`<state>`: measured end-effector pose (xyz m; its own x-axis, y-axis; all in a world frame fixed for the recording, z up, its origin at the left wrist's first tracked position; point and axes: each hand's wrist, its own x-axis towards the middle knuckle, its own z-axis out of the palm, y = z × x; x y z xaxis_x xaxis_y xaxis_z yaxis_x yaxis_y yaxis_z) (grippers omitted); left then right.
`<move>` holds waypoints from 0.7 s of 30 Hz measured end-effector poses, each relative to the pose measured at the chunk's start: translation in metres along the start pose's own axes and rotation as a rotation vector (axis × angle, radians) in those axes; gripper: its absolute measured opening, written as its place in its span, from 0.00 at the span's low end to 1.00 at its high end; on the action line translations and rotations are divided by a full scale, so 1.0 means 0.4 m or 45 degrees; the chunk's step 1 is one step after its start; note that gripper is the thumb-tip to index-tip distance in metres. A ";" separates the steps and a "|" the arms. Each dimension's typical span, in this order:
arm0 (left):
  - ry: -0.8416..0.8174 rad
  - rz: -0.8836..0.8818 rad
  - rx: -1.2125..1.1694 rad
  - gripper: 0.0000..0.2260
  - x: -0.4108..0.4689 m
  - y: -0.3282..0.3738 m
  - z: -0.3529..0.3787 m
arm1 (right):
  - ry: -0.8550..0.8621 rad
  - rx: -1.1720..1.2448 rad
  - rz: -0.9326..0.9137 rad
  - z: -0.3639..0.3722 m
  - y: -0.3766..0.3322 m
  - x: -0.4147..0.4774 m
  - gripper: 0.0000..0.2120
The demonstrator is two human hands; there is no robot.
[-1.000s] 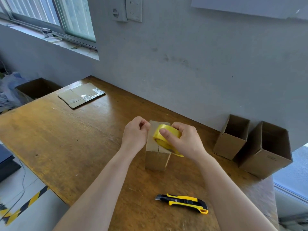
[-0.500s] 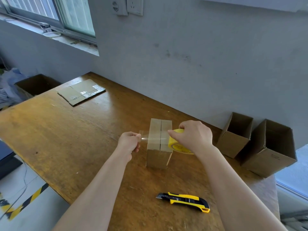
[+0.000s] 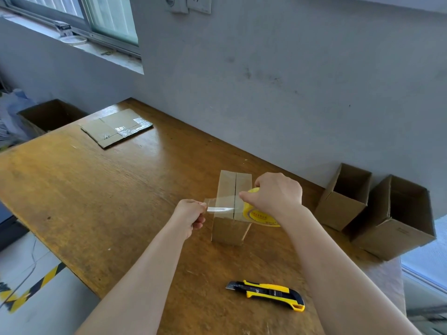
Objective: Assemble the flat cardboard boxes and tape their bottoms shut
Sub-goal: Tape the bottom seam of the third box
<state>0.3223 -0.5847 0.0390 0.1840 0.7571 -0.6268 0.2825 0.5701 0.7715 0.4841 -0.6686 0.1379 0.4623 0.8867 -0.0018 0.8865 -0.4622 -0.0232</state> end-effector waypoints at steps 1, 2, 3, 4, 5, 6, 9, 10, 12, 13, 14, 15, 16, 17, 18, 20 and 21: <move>-0.008 -0.007 0.003 0.06 0.003 -0.001 0.001 | -0.005 0.001 0.002 0.000 -0.001 0.000 0.24; -0.014 -0.012 0.005 0.06 0.006 -0.003 0.003 | -0.010 0.005 0.005 0.000 -0.001 0.001 0.24; -0.020 -0.014 0.008 0.05 0.008 -0.004 0.004 | -0.014 0.008 0.008 0.000 -0.002 0.002 0.23; -0.026 -0.017 0.009 0.05 0.010 -0.005 0.007 | -0.017 0.011 0.010 0.000 -0.002 0.003 0.23; -0.032 -0.022 0.010 0.04 0.011 -0.007 0.010 | -0.019 0.014 0.011 -0.001 -0.002 0.004 0.23; -0.035 -0.029 0.009 0.04 0.014 -0.008 0.013 | -0.021 0.018 0.011 -0.001 -0.002 0.005 0.22; -0.038 -0.058 0.002 0.04 0.020 -0.013 0.020 | -0.024 0.034 0.013 0.001 -0.002 0.006 0.22; -0.049 -0.069 -0.003 0.04 0.020 -0.015 0.023 | -0.025 0.039 0.015 0.001 -0.003 0.006 0.22; -0.088 -0.091 -0.017 0.05 0.020 -0.020 0.031 | -0.028 0.046 0.018 0.002 -0.003 0.008 0.22; -0.107 -0.101 -0.024 0.05 0.018 -0.022 0.035 | -0.026 0.045 0.019 0.003 -0.003 0.008 0.22; -0.120 -0.110 -0.033 0.06 0.018 -0.024 0.040 | -0.024 0.044 0.020 0.005 -0.003 0.008 0.22; -0.125 -0.118 -0.041 0.07 0.018 -0.025 0.044 | -0.021 0.042 0.023 0.005 -0.003 0.007 0.21; -0.120 -0.126 -0.047 0.08 0.018 -0.026 0.049 | -0.020 0.042 0.028 0.007 -0.004 0.007 0.21; -0.108 -0.133 -0.046 0.09 0.015 -0.026 0.053 | -0.022 0.044 0.032 0.007 -0.004 0.008 0.21; -0.095 -0.136 -0.033 0.10 0.011 -0.028 0.055 | -0.028 0.046 0.036 0.007 -0.003 0.008 0.21; -0.080 -0.149 0.018 0.10 0.004 -0.037 0.055 | -0.037 0.053 0.039 0.009 -0.001 0.010 0.21; -0.078 -0.156 0.035 0.11 0.000 -0.042 0.054 | -0.038 0.055 0.041 0.010 0.000 0.010 0.21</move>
<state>0.3380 -0.6012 0.0239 0.2034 0.6608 -0.7225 0.3316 0.6478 0.6859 0.4859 -0.6652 0.1340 0.4893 0.8715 -0.0327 0.8690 -0.4903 -0.0662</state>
